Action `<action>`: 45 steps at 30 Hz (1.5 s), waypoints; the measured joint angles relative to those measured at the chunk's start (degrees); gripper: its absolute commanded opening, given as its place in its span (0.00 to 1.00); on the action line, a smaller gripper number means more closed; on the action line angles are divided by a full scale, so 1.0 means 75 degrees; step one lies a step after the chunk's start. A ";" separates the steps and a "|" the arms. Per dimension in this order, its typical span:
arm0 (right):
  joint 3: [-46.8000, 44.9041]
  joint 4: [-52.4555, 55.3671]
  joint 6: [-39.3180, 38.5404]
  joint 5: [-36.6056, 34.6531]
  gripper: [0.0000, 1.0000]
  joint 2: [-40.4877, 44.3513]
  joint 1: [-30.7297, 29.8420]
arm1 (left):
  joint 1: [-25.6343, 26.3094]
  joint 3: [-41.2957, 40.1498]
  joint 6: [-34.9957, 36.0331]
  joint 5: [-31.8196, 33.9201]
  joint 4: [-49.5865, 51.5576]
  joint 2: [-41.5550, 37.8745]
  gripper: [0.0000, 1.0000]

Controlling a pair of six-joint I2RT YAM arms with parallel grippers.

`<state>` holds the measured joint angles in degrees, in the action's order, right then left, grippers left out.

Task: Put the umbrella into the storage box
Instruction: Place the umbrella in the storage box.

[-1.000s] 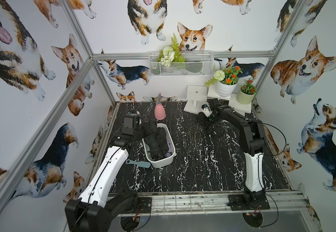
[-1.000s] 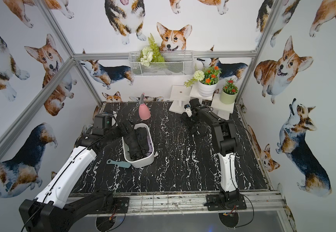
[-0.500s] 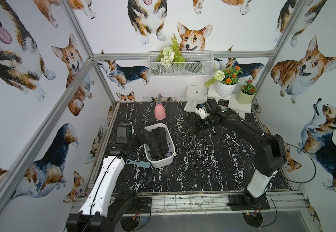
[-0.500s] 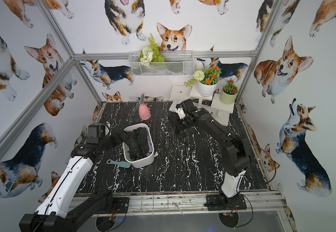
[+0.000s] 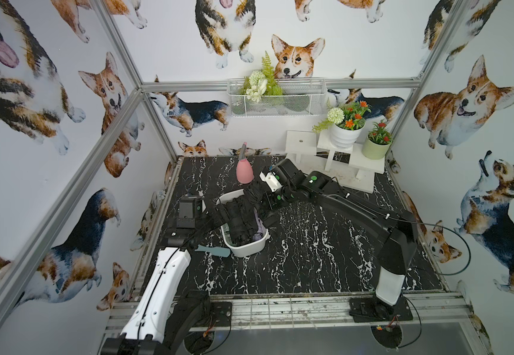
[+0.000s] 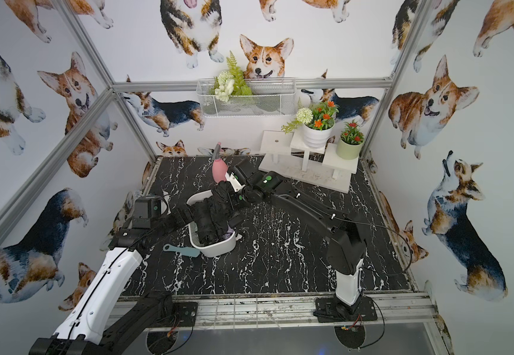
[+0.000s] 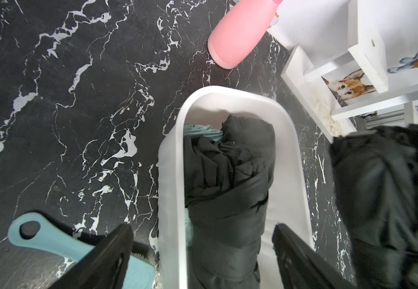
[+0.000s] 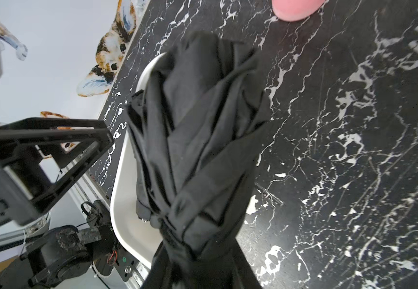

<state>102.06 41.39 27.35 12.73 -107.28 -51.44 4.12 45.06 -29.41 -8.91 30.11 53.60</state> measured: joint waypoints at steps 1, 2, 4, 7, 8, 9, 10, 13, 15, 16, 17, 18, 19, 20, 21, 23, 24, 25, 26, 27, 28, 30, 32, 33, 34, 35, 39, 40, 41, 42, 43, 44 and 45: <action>0.0000 -0.0041 0.0122 0.0003 0.31 -0.0093 -0.0038 | 0.0000 -0.0009 0.0000 0.0003 -0.0012 0.0000 0.92; -0.0015 -0.0102 0.0274 0.0003 0.34 -0.0178 -0.0064 | 0.0000 -0.0009 0.0000 0.0000 -0.0023 0.0000 0.92; -0.0146 -0.0373 0.0583 -0.0003 0.37 -0.0254 -0.0117 | 0.0000 -0.0012 0.0000 0.0000 -0.0055 0.0000 0.92; -0.0259 -0.0702 0.0883 0.0052 0.38 -0.0358 -0.0195 | 0.0000 -0.0035 0.0000 -0.0003 -0.0079 0.0009 0.92; -0.0259 -0.0793 0.1000 0.0087 0.39 -0.0408 -0.0216 | 0.0000 -0.0038 -0.0003 -0.0003 -0.0093 0.0017 0.92; -0.0259 -0.0860 0.1008 0.0108 0.42 -0.0446 -0.0242 | 0.0000 -0.0038 -0.0009 -0.0003 -0.0105 0.0026 0.92; -0.0245 -0.0933 0.1099 0.0119 0.47 -0.0490 -0.0265 | 0.0000 -0.0038 -0.0026 -0.0003 -0.0114 0.0047 0.92; -0.0128 -0.1008 0.1195 0.0122 0.59 -0.0565 -0.0332 | 0.0000 -0.0038 -0.0026 -0.0003 -0.0114 0.0070 0.92; -0.0131 -0.1061 0.1195 0.0102 0.94 -0.0510 -0.0379 | 0.0000 -0.0038 -0.0026 0.0000 -0.0114 0.0070 0.92; -0.0163 -0.1093 0.1198 0.0102 1.00 -0.0443 -0.0391 | 0.0000 -0.0038 -0.0026 0.0000 -0.0111 0.0067 0.92; -0.0213 -0.1096 0.1189 0.0096 1.00 -0.0344 -0.0391 | 0.0000 -0.0044 -0.0026 0.0003 -0.0111 0.0061 0.92; -0.0242 -0.1093 0.1183 0.0082 1.00 -0.0251 -0.0393 | 0.0000 -0.0052 -0.0023 0.0015 -0.0114 0.0052 0.92; -0.0274 -0.1105 0.1131 0.0035 1.00 -0.0149 -0.0393 | 0.0000 -0.0064 -0.0023 0.0052 -0.0111 0.0050 0.92; -0.0318 -0.1134 0.1049 -0.0082 0.99 -0.0041 -0.0391 | 0.0000 -0.0076 -0.0026 0.0085 -0.0111 0.0052 0.92; -0.0338 -0.1139 0.1043 -0.0143 0.98 0.0026 -0.0391 | 0.0000 -0.0082 -0.0026 0.0111 -0.0108 0.0058 0.92; -0.0361 -0.1139 0.0933 -0.0157 0.93 0.0093 -0.0332 | 0.0000 -0.0082 -0.0026 0.0111 -0.0114 0.0079 0.92; -0.0361 -0.1142 0.0883 -0.0178 0.90 0.0093 -0.0326 | 0.0000 -0.0082 -0.0026 0.0114 -0.0114 0.0090 0.92; -0.0356 -0.1131 0.0766 -0.0230 0.86 0.0073 -0.0286 | 0.0000 -0.0082 -0.0026 0.0114 -0.0114 0.0111 0.92; -0.0332 -0.1113 0.0740 -0.0224 0.83 0.0035 -0.0268 | 0.0000 -0.0082 -0.0026 0.0111 -0.0111 0.0125 0.92; -0.0283 -0.1072 0.0685 -0.0224 0.81 -0.0009 -0.0236 | 0.0000 -0.0082 -0.0026 0.0114 -0.0111 0.0137 0.92; -0.0233 -0.1040 0.0574 -0.0221 0.73 -0.0055 -0.0236 | 0.0000 -0.0082 -0.0026 0.0114 -0.0111 0.0140 0.92; -0.0157 -0.0959 0.0478 -0.0213 0.58 -0.0111 -0.0216 | 0.0000 -0.0082 -0.0023 0.0119 -0.0108 0.0143 0.92; -0.0140 -0.0930 0.0385 -0.0128 0.50 -0.0137 -0.0195 | 0.0000 -0.0082 -0.0026 0.0149 -0.0108 0.0143 0.92; -0.0140 -0.0930 0.0347 -0.0073 0.47 -0.0152 -0.0195 | 0.0000 -0.0082 -0.0026 0.0166 -0.0108 0.0143 0.92; -0.0140 -0.0930 0.0335 -0.0044 0.44 -0.0178 -0.0201 | 0.0000 -0.0082 -0.0029 0.0192 -0.0108 0.0137 0.92; -0.0140 -0.0930 0.0323 0.0020 0.43 -0.0210 -0.0207 | 0.0000 -0.0082 -0.0029 0.0227 -0.0108 0.0128 0.92; -0.0131 -0.0953 0.0318 0.0224 0.41 -0.0423 -0.0233 | 0.0000 -0.0087 -0.0119 0.0338 -0.0117 0.0087 0.91; -0.0105 -0.0968 0.0315 0.0291 0.40 -0.0533 -0.0239 | 0.0000 -0.0099 -0.0119 0.0350 -0.0125 0.0082 0.91; -0.0064 -0.0988 0.0312 0.0315 0.40 -0.0653 -0.0239 | 0.0000 -0.0119 -0.0143 0.0376 -0.0143 0.0073 0.91; -0.0009 -0.1020 0.0300 0.0332 0.40 -0.0775 -0.0239 | 0.0000 -0.0128 -0.0178 0.0399 -0.0152 0.0073 0.91; 0.0087 -0.1037 0.0283 0.0341 0.39 -0.0935 -0.0236 | 0.0000 -0.0131 -0.0227 0.0423 -0.0157 0.0082 0.91; 0.0172 -0.1075 0.0268 0.0338 0.39 -0.1084 -0.0227 | 0.0000 -0.0131 -0.0227 0.0460 -0.0166 0.0105 0.91; 0.0242 -0.1107 0.0245 0.0338 0.38 -0.1209 -0.0219 | 0.0000 -0.0125 -0.0227 0.0472 -0.0166 0.0134 0.91</action>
<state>103.88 33.08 29.19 15.27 -116.36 -53.08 4.12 44.12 -31.11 -5.37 28.86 54.61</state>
